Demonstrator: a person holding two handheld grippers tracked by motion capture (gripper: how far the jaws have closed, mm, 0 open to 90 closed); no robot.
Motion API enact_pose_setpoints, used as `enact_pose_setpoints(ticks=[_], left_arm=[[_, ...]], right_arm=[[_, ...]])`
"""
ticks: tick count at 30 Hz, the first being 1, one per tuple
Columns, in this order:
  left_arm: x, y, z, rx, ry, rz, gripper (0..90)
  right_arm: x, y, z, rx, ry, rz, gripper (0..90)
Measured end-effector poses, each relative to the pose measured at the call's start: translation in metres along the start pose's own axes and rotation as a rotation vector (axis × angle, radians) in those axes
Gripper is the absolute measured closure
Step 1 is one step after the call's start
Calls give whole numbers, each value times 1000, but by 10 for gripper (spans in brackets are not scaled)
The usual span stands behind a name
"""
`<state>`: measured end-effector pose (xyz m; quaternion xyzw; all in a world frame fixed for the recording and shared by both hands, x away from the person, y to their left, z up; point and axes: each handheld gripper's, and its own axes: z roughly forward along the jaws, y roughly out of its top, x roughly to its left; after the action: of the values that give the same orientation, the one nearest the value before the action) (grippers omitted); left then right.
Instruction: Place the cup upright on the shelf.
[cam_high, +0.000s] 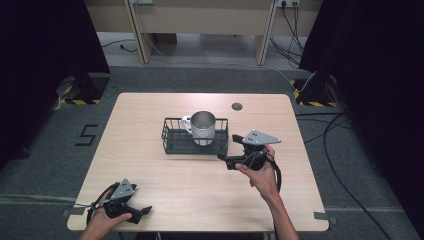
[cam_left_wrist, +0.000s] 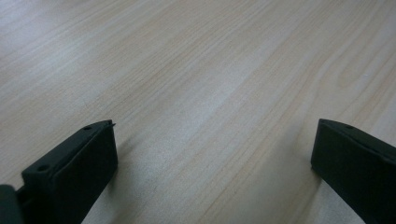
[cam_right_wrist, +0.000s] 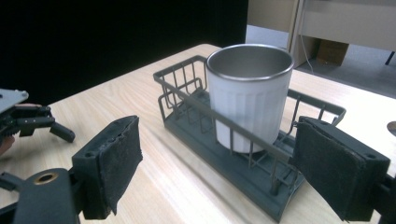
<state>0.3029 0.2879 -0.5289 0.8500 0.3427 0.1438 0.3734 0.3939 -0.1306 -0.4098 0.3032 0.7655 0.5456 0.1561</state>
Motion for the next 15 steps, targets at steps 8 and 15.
enact_pose_setpoints(ticks=[8,15], left_arm=[[0,0,0,2,1,2,0],[0,0,0,2,0,0,0]], right_arm=[[8,-7,-7,-1,3,-4,159],[11,-14,-13,-11,-3,-3,159]])
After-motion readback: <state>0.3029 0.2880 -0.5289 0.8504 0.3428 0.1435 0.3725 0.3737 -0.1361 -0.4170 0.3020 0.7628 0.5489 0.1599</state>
